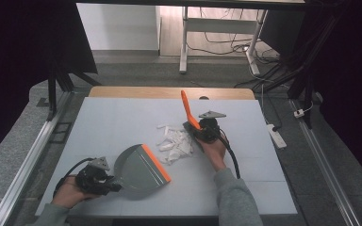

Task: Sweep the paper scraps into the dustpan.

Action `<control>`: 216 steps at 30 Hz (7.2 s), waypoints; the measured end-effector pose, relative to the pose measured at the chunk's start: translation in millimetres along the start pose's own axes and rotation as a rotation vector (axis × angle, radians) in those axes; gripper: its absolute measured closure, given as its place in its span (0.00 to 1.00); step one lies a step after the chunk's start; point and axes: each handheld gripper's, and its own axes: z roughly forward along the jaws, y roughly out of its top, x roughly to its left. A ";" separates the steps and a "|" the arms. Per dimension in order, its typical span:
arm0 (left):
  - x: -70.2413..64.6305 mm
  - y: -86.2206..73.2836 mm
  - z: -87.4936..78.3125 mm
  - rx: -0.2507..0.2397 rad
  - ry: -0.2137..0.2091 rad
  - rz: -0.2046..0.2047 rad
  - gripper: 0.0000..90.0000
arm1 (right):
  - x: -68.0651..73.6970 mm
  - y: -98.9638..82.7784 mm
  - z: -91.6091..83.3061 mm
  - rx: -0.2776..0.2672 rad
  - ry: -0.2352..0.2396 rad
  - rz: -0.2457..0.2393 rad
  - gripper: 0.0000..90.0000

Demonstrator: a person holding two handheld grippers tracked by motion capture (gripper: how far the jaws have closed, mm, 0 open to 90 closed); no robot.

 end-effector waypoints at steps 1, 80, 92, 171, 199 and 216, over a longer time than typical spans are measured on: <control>0.4 0.0 0.0 0.003 0.000 0.003 0.68 | 1.5 -0.7 1.7 0.003 0.003 -0.002 0.78; 6.5 2.9 9.1 -0.005 -0.008 -0.071 0.68 | 38.3 29.4 0.5 -0.062 0.081 -0.047 0.78; 9.1 3.3 9.9 -0.013 -0.003 -0.080 0.68 | 22.3 44.9 46.7 -0.009 0.073 -0.077 0.78; 16.5 6.4 17.3 -0.071 0.037 -0.132 0.68 | 131.2 30.1 -0.2 -0.069 0.271 -0.254 0.78; 16.0 5.9 17.7 -0.075 0.040 -0.133 0.68 | 130.1 -2.3 22.2 0.036 0.257 -0.179 0.78; 17.4 4.1 14.9 -0.124 0.049 -0.138 0.68 | 122.8 21.3 -12.8 -0.107 0.225 -0.196 0.78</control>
